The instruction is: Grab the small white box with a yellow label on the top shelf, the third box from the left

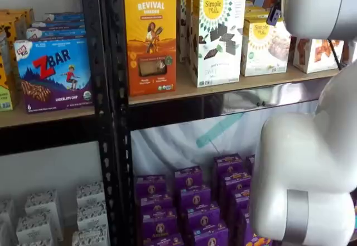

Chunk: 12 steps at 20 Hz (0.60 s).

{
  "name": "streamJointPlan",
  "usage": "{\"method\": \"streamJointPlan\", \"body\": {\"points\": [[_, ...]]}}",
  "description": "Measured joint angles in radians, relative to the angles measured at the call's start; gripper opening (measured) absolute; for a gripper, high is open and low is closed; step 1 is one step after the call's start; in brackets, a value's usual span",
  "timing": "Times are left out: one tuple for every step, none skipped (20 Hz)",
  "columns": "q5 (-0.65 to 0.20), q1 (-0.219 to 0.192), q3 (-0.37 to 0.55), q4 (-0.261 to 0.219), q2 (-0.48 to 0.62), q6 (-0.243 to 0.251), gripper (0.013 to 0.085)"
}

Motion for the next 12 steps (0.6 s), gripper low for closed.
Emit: {"method": "streamJointPlan", "body": {"points": [[-0.004, 0.001, -0.007, -0.003, 0.012, -0.001, 0.0850], [-0.005, 0.002, -0.014, -0.004, 0.022, -0.001, 0.0850], [-0.010, 0.004, -0.016, -0.008, 0.029, -0.002, 0.0850], [-0.016, 0.005, -0.019, -0.012, 0.037, -0.003, 0.0850], [-0.021, 0.007, -0.022, -0.016, 0.046, -0.004, 0.0850], [-0.022, 0.007, -0.026, -0.018, 0.052, -0.005, 0.0850], [-0.020, 0.007, -0.034, -0.022, 0.062, -0.005, 0.0850], [-0.018, 0.009, -0.043, -0.028, 0.072, -0.006, 0.0850], [-0.015, 0.011, -0.051, -0.036, 0.081, -0.006, 0.0850], [-0.011, 0.012, -0.058, -0.043, 0.088, -0.005, 0.0850], [-0.007, 0.015, -0.064, -0.050, 0.095, -0.005, 0.0850], [-0.004, 0.017, -0.069, -0.058, 0.101, -0.004, 0.0850]]}}
